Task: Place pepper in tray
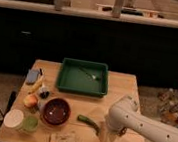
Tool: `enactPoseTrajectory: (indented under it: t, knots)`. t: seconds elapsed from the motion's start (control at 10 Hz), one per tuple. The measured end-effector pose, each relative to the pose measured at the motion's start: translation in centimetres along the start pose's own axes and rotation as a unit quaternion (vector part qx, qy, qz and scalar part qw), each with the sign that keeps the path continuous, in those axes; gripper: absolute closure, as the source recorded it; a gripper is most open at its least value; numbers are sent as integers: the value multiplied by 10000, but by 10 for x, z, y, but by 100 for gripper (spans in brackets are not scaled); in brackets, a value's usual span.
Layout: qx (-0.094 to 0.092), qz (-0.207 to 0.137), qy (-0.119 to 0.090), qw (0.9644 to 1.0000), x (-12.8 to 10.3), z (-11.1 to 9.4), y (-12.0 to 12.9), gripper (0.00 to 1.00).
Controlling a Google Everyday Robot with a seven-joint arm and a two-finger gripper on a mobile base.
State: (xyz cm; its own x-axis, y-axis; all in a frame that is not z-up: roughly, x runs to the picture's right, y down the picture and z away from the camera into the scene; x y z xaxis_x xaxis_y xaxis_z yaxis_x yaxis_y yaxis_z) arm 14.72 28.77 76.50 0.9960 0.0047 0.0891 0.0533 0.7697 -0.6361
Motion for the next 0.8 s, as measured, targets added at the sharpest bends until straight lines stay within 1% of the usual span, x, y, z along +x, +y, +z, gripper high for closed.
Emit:
enactPoseTrajectory:
  t: [0.2, 0.3, 0.4, 0.6, 0.7, 0.8]
  knots:
    - [27, 88, -83, 9999, -25, 4, -3, 20]
    - [-1, 78, -172, 9998, -33, 7, -4, 20]
    - [-56, 35, -301, 9995, -43, 10, -5, 20]
    - [-109, -80, -423, 9990, -59, 13, -11, 20]
    - [-152, -197, -472, 9986, -73, 16, -18, 24]
    - [-165, -226, -475, 9985, -76, 17, -21, 31]
